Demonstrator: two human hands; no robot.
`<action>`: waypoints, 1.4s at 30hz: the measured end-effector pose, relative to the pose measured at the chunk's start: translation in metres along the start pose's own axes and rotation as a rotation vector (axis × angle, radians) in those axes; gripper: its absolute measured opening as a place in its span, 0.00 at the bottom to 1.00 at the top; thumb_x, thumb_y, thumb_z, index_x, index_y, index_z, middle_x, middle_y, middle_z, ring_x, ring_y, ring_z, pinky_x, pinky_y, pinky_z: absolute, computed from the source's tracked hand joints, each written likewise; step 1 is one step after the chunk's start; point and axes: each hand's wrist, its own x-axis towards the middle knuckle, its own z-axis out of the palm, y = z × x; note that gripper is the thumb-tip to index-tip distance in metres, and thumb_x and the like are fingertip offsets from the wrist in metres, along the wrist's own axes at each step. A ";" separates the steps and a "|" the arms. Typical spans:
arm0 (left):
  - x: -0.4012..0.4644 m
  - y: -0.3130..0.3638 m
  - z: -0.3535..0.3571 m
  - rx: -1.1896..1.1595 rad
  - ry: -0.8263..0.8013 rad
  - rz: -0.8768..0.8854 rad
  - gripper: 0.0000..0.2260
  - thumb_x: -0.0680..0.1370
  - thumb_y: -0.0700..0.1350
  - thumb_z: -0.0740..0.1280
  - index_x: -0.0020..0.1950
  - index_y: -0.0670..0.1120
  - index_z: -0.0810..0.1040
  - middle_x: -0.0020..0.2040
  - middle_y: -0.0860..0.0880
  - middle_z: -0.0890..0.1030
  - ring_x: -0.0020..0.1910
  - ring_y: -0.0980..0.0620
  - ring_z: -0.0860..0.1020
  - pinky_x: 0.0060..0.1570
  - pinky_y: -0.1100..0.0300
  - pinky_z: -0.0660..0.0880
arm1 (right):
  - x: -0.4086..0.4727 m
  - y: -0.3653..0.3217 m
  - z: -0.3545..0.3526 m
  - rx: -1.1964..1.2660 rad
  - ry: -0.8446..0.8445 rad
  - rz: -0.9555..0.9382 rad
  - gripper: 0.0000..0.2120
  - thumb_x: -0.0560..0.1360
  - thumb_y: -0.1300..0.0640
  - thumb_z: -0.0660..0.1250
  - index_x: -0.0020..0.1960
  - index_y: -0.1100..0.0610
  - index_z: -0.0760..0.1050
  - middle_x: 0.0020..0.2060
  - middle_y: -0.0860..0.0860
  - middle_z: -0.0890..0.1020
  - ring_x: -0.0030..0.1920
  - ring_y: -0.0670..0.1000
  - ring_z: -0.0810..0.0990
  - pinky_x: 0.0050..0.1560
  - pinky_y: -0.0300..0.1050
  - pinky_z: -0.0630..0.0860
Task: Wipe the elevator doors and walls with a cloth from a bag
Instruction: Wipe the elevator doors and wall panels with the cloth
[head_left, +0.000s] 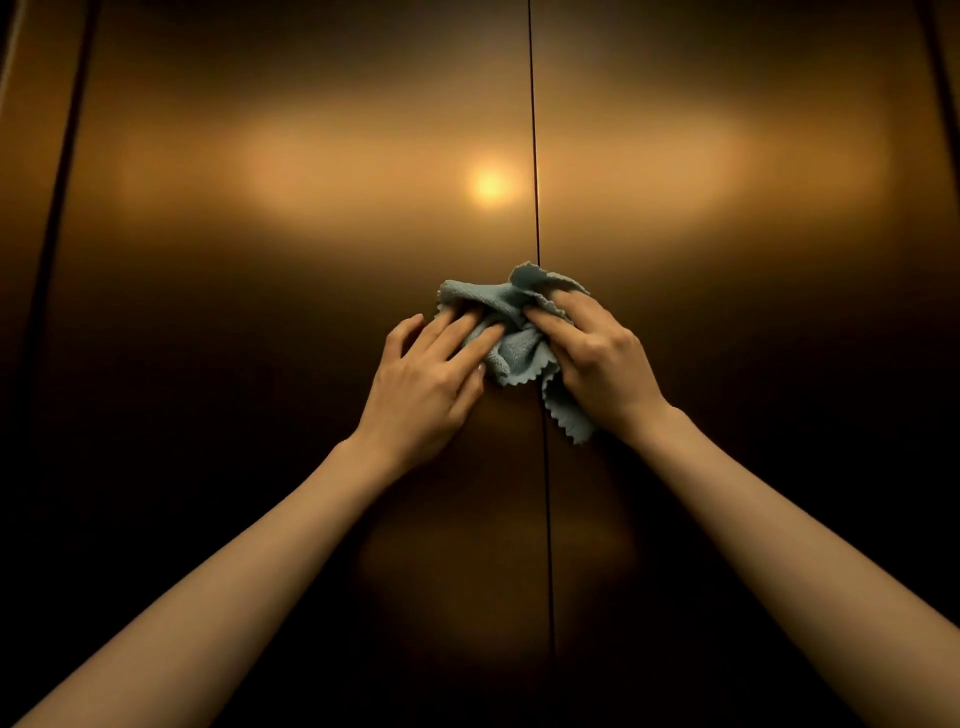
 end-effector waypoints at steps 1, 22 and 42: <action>0.009 -0.003 -0.002 -0.009 -0.001 -0.012 0.20 0.79 0.50 0.53 0.70 0.50 0.70 0.69 0.46 0.72 0.70 0.46 0.68 0.66 0.51 0.55 | 0.009 0.003 -0.001 -0.003 0.004 0.003 0.16 0.75 0.61 0.57 0.58 0.64 0.77 0.55 0.61 0.80 0.56 0.61 0.78 0.52 0.53 0.78; -0.012 -0.002 -0.027 0.282 -0.170 0.261 0.22 0.77 0.52 0.53 0.67 0.46 0.73 0.60 0.45 0.79 0.60 0.45 0.77 0.60 0.50 0.70 | -0.021 -0.006 -0.018 -0.070 -0.145 0.006 0.18 0.73 0.56 0.56 0.56 0.58 0.80 0.55 0.59 0.81 0.55 0.61 0.80 0.56 0.56 0.75; 0.061 -0.034 -0.025 0.298 -0.175 0.146 0.27 0.77 0.55 0.45 0.70 0.47 0.69 0.66 0.45 0.74 0.67 0.45 0.70 0.63 0.45 0.65 | 0.043 0.021 -0.005 -0.114 -0.041 0.070 0.17 0.74 0.57 0.57 0.57 0.58 0.79 0.52 0.61 0.80 0.53 0.63 0.78 0.49 0.56 0.75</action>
